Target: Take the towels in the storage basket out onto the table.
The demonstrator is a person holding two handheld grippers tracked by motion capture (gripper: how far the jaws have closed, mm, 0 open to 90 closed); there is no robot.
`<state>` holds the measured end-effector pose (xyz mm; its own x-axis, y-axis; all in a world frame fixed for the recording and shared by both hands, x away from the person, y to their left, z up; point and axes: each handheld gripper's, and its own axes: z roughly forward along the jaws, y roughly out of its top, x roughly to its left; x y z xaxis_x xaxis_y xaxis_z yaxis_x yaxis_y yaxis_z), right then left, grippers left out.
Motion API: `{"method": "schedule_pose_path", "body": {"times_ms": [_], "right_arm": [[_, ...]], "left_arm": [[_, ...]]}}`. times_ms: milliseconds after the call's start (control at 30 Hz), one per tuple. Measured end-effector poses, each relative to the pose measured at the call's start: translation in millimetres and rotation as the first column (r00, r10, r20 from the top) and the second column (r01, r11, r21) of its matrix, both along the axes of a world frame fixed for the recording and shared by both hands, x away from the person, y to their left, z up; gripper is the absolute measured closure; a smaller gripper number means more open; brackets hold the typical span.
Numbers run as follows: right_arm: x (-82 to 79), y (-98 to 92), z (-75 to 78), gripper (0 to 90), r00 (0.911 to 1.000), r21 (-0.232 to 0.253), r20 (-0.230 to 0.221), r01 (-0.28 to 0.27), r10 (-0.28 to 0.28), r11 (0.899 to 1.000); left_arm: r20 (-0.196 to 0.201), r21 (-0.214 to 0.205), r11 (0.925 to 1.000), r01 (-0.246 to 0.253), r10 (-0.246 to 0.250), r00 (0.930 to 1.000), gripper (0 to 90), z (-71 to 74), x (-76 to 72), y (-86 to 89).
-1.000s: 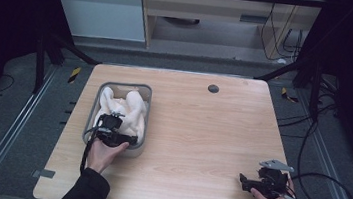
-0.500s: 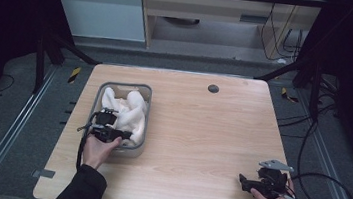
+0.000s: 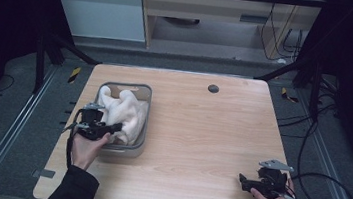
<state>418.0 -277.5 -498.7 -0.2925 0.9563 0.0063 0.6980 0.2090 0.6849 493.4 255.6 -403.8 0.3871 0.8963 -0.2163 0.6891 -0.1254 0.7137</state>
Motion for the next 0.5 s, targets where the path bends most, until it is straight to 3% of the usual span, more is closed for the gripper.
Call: {"method": "schedule_pose_path", "body": {"times_ms": [333, 500], "right_arm": [[-0.1, -0.2, 0.2, 0.9, 1.0000, -0.001, 0.001, 0.000, 0.000, 1.000], [-0.2, 0.0, 0.2, 0.9, 1.0000, 0.000, 0.003, 0.001, -0.001, 1.000]], "left_arm": [[0.087, -0.026, 0.9997, -0.002, 0.004, 0.9962, 70.3, 29.1, -9.6, 10.3], [0.143, -0.037, 0.9993, 0.008, -0.003, 0.9897, 70.7, 49.8, -15.5, 10.5]]}}
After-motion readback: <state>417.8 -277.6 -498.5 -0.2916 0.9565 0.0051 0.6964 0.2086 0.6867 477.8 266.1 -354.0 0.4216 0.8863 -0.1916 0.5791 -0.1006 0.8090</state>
